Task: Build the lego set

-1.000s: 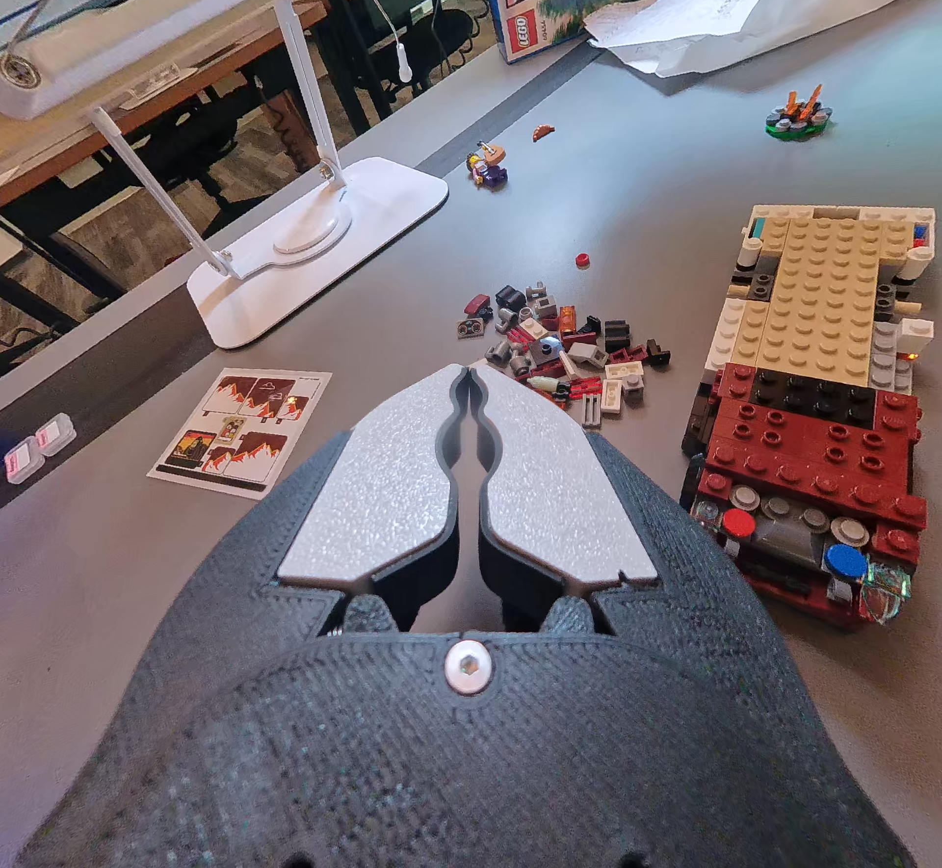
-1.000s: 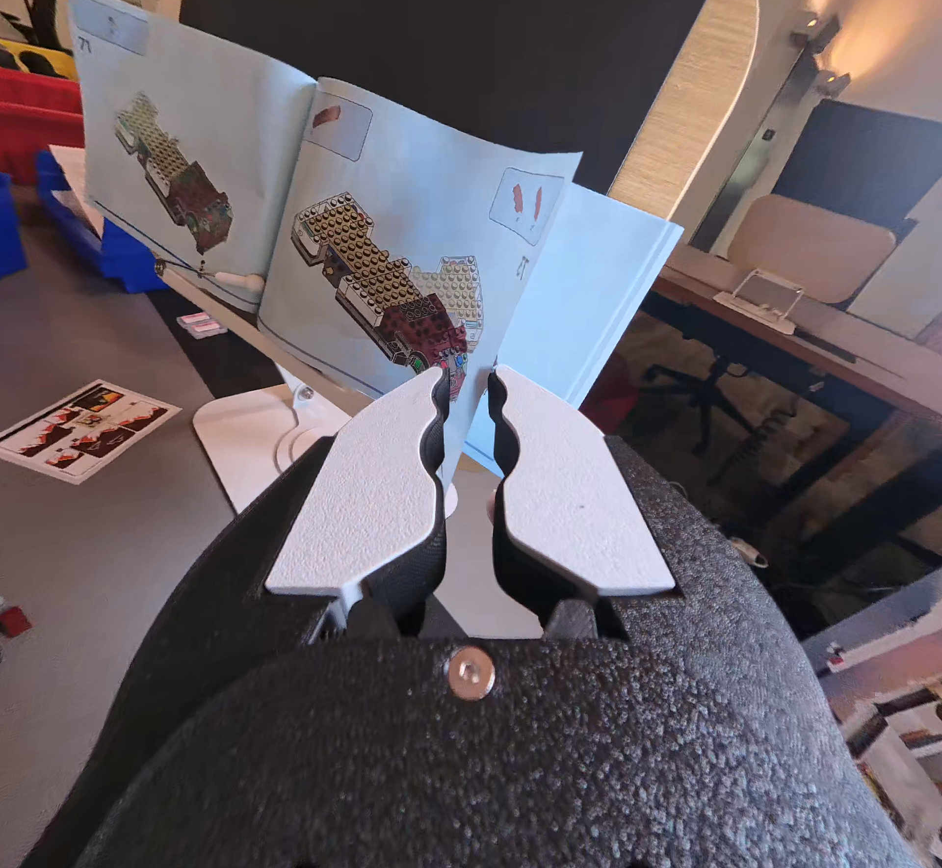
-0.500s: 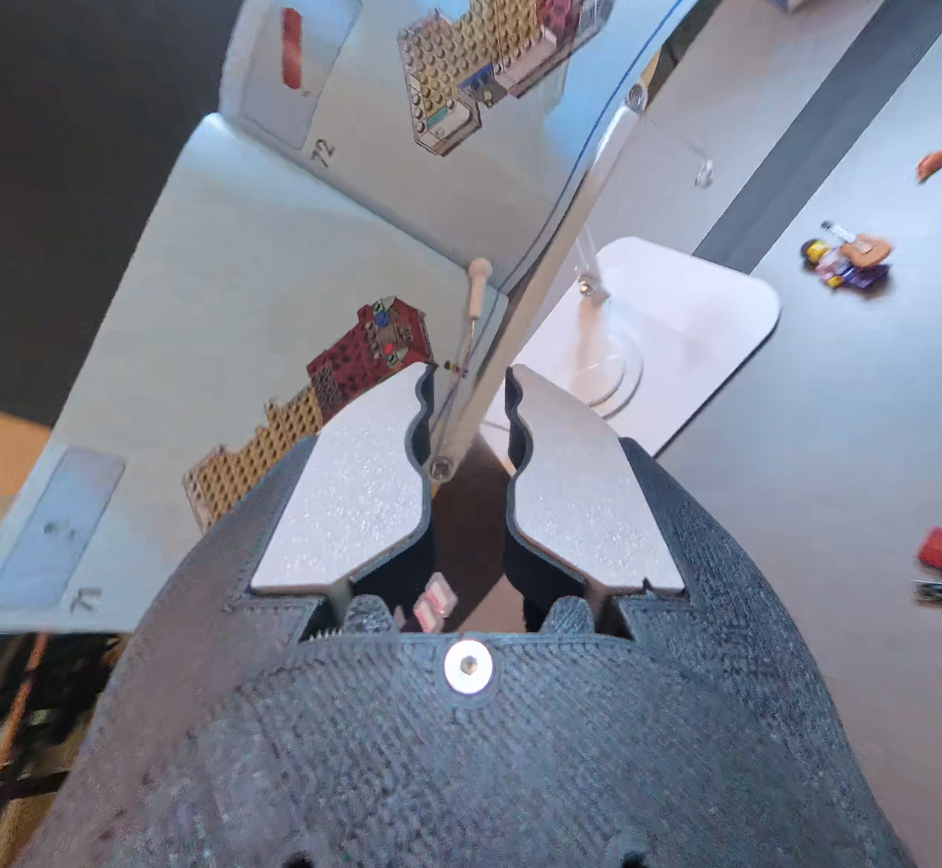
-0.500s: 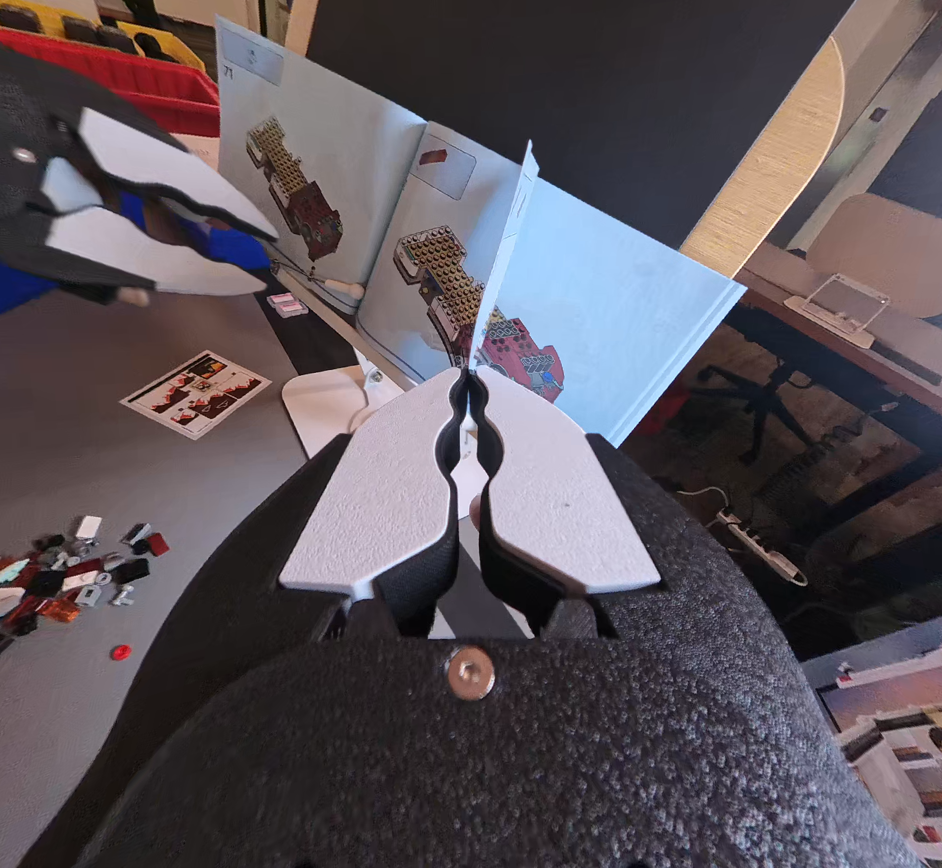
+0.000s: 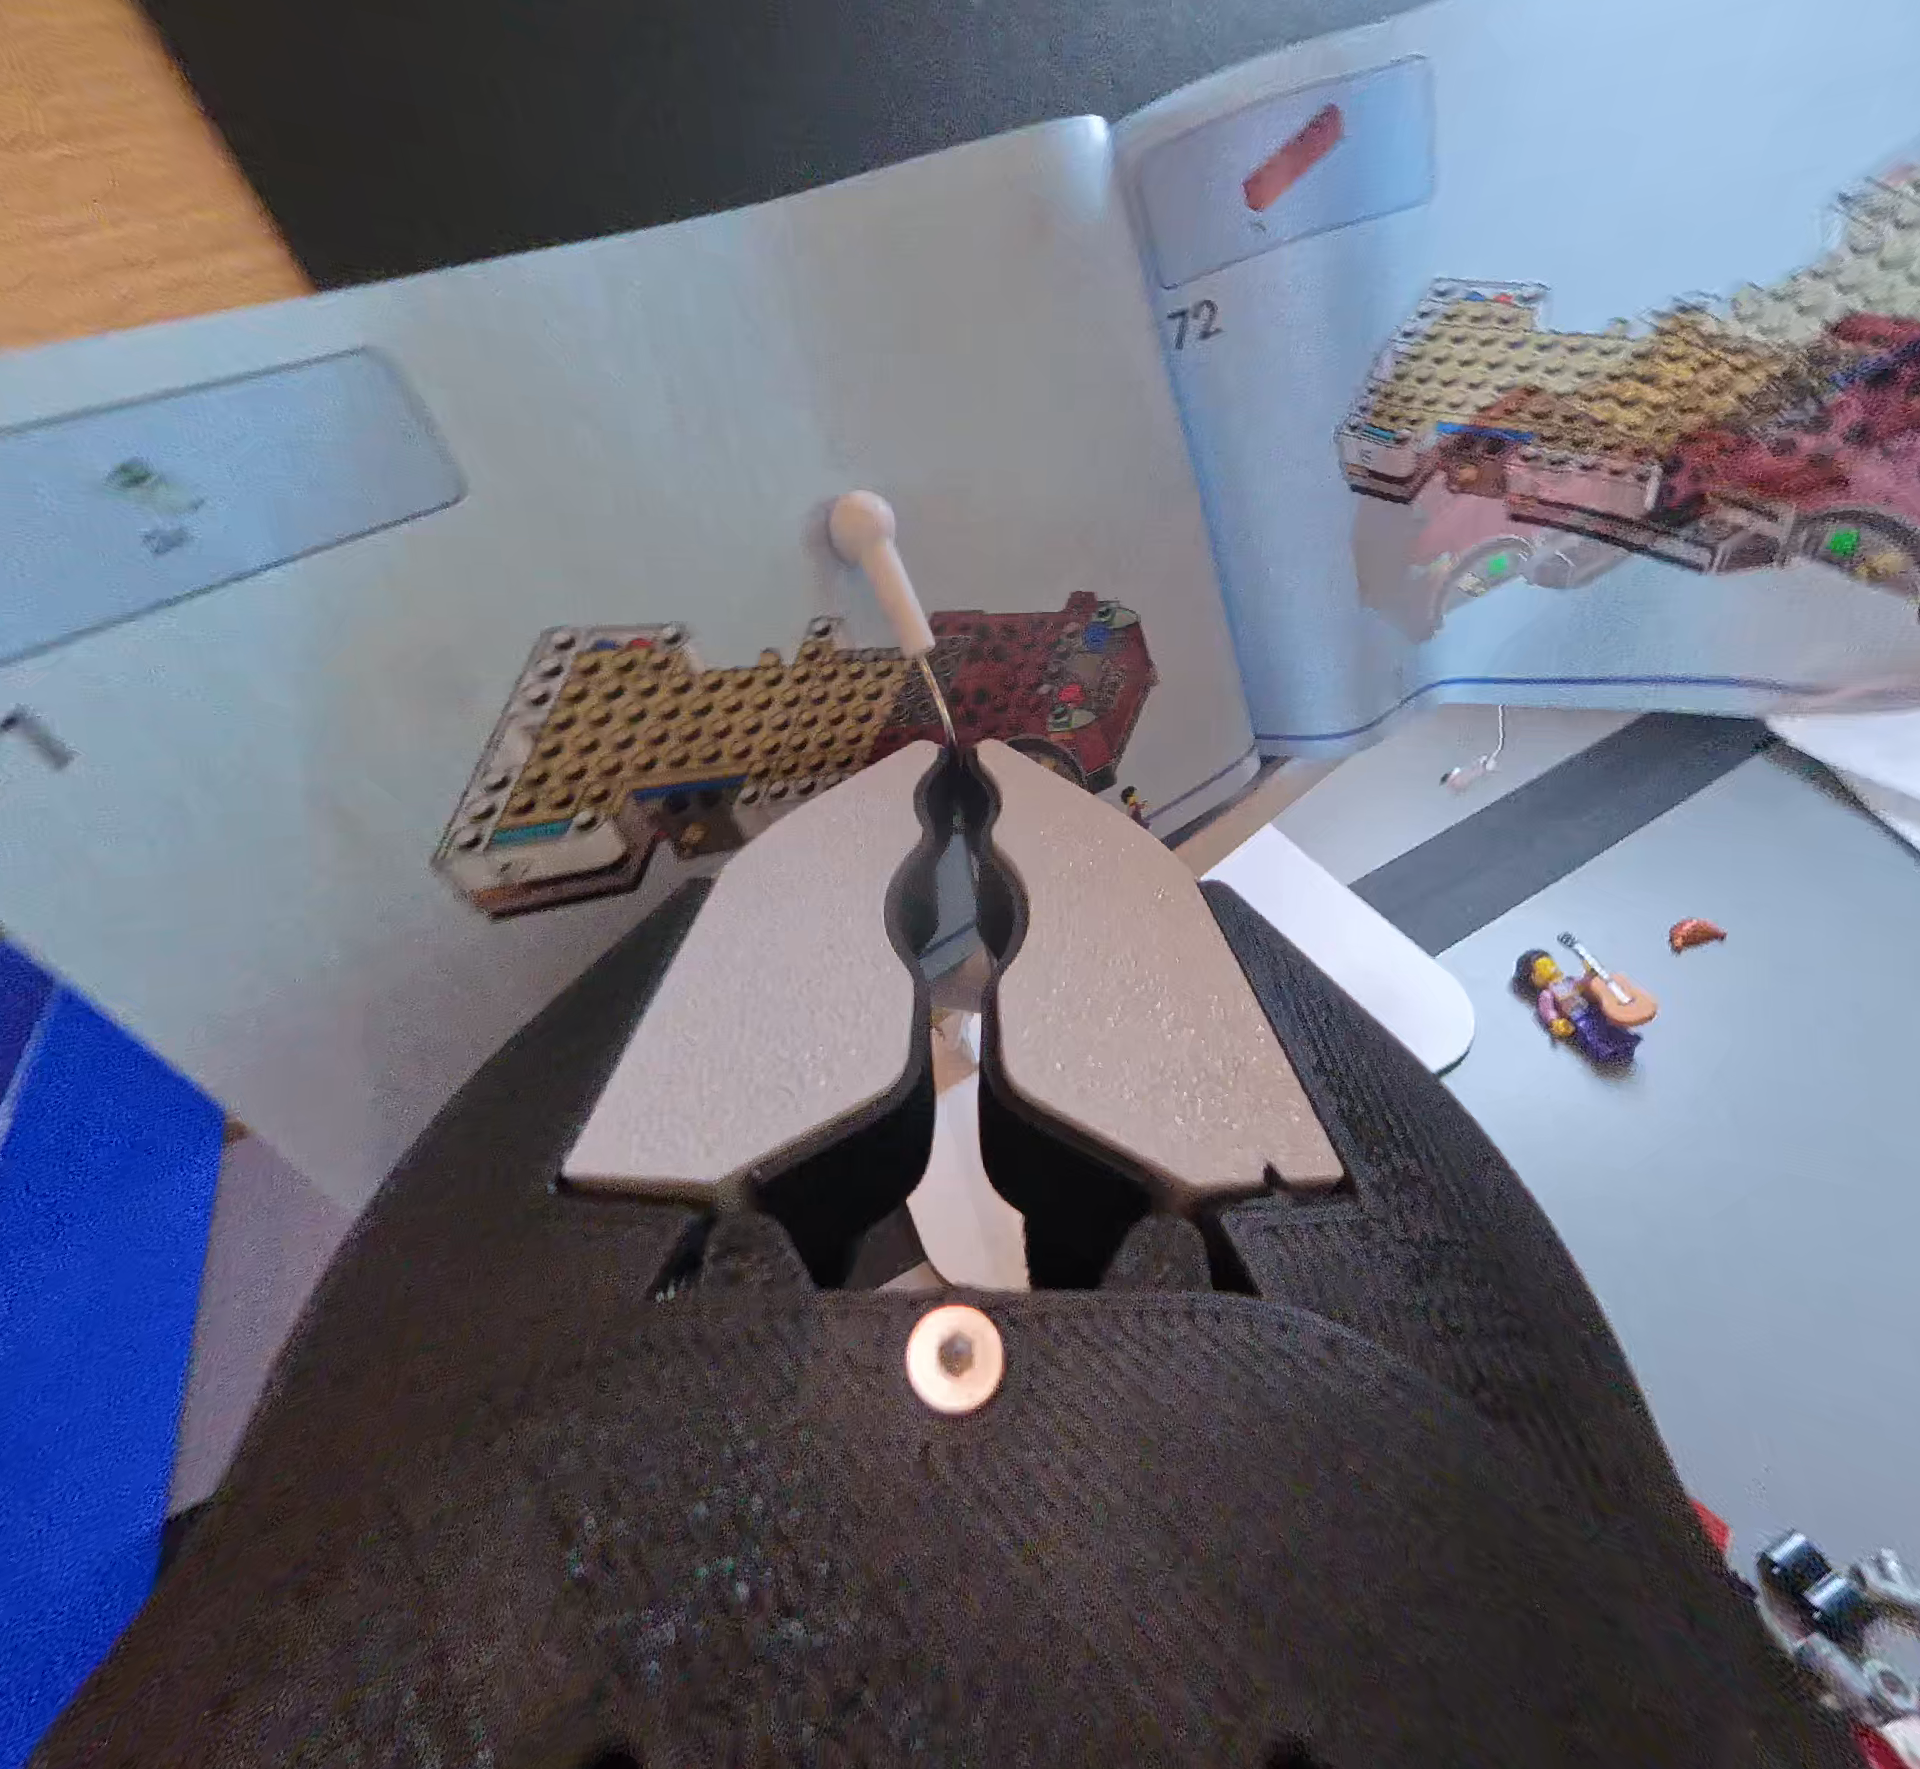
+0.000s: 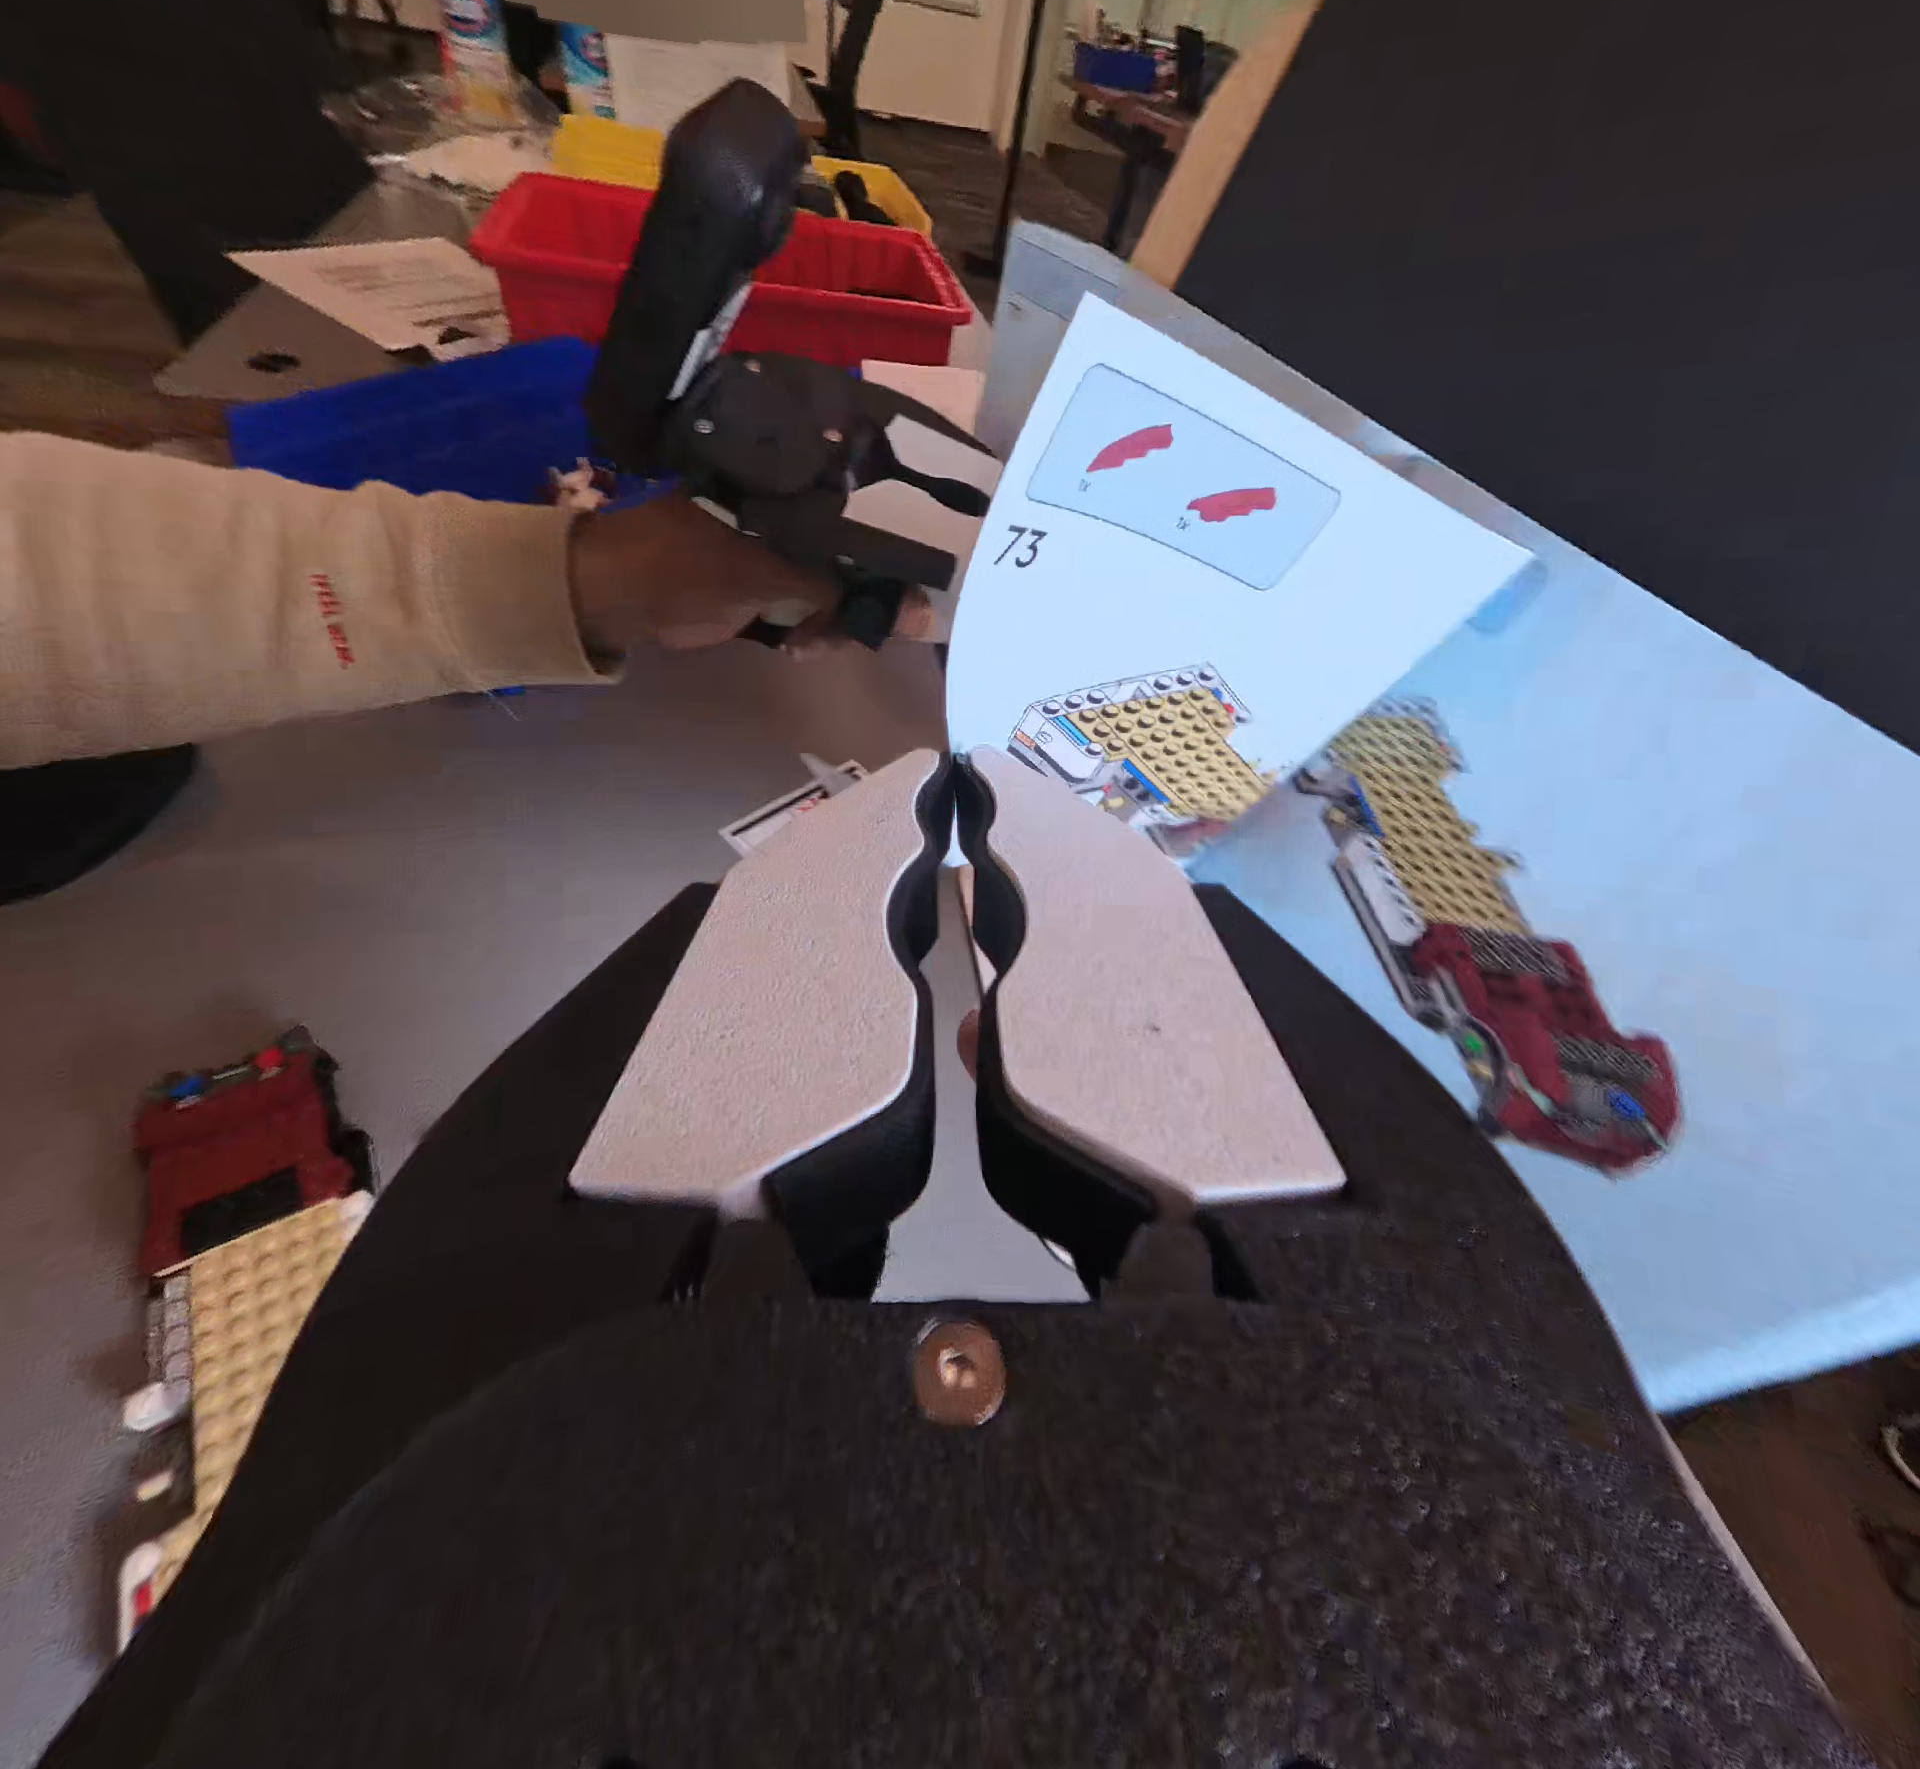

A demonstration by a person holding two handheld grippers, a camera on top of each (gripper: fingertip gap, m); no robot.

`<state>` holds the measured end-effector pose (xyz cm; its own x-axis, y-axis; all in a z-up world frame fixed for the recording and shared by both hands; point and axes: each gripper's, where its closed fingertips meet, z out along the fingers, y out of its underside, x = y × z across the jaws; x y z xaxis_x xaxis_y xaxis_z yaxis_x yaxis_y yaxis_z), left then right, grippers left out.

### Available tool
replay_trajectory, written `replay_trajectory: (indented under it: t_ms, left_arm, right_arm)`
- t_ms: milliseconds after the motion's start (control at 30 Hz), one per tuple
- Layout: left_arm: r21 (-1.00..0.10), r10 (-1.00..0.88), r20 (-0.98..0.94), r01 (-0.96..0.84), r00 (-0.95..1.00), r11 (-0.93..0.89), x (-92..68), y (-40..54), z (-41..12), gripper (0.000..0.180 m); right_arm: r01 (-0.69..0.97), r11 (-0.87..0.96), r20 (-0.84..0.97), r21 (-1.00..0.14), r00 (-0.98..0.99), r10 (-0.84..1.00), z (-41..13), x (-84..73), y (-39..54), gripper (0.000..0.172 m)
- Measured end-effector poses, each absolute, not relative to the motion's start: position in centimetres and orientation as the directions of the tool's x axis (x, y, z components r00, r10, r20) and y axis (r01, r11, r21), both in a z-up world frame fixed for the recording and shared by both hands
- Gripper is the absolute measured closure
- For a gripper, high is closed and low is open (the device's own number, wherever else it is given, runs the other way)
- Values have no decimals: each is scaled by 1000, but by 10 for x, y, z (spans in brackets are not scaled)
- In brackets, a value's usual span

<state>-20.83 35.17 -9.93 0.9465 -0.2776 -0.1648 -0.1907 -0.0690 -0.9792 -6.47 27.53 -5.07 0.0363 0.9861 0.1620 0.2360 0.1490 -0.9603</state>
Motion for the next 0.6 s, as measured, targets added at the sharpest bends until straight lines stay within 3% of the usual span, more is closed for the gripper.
replay_trajectory:
  t_ms: [200,300,400,500,533,600]
  left_arm:
    - [-998,-270,-8,-24,963,-56,-229,347,-103,176]
    - [-999,-274,-3,-17,962,-49,-233,346,-106,176]
    - [-999,-279,-5,-20,960,-50,-234,345,-107,175]
    - [-999,-283,2,-12,959,-47,-235,346,-107,175]
    - [-999,-284,4,-10,959,-46,-235,346,-107,175]
    - [-999,-286,15,3,958,-40,-235,346,-107,175]
  right_arm:
    - [257,194,173,-947,-102,980,-66,-161,248,171]
    - [314,201,145,-928,-193,970,-86,-191,234,157]
    - [174,114,59,-978,-293,954,-55,-169,213,146]
    - [-53,-3,1,-999,-78,997,-14,-118,269,156]
    - [-51,3,1,-999,52,999,-16,-103,299,163]
    - [107,79,106,-991,281,954,-41,-84,348,171]
